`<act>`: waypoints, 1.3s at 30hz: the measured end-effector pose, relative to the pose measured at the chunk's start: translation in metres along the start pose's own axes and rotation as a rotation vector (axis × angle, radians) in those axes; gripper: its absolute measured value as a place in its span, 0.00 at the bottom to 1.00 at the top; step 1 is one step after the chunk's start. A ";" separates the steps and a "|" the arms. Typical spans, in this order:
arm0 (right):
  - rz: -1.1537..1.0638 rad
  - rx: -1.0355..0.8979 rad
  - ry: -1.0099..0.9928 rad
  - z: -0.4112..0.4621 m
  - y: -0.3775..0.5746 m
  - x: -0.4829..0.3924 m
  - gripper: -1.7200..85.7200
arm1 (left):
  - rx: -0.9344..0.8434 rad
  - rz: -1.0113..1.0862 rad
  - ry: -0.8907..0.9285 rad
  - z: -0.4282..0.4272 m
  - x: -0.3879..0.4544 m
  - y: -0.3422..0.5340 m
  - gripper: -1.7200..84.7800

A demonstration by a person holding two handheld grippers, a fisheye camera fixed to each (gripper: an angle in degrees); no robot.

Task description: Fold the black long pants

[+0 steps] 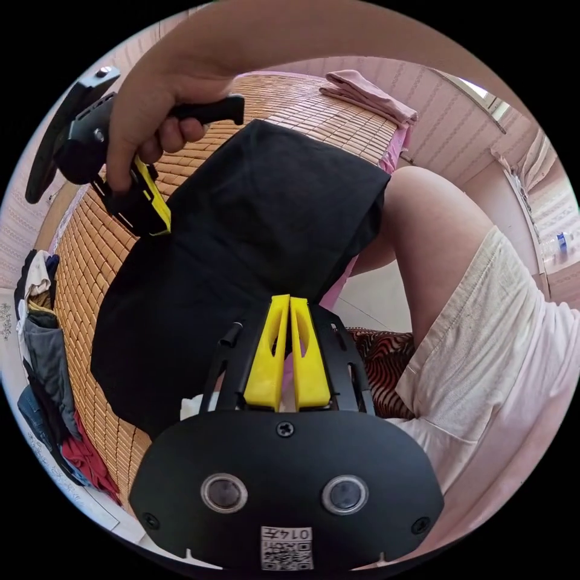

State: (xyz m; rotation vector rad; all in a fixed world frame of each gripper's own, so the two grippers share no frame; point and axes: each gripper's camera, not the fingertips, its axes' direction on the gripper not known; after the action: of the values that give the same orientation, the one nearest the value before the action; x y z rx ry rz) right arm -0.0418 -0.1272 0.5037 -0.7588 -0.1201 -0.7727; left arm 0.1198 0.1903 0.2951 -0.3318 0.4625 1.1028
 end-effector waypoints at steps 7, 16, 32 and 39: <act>0.036 0.023 -0.047 0.024 0.030 0.027 0.01 | -0.002 -0.041 0.053 0.007 -0.015 -0.018 0.01; 0.614 0.338 -0.250 0.039 0.335 0.139 0.09 | 0.206 -0.090 0.216 -0.060 -0.097 -0.085 0.01; 0.730 0.236 -0.707 0.190 0.511 0.185 0.11 | -0.090 -0.120 0.192 0.063 -0.137 -0.363 0.18; 0.680 0.455 -0.807 0.190 0.574 0.199 0.03 | -0.201 -0.134 0.263 0.088 -0.151 -0.382 0.05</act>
State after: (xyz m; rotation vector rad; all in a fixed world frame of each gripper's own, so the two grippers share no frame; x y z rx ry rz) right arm 0.5186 0.1508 0.3850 -0.5757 -0.7004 0.2424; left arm 0.4271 -0.0440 0.4597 -0.6804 0.5549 0.9807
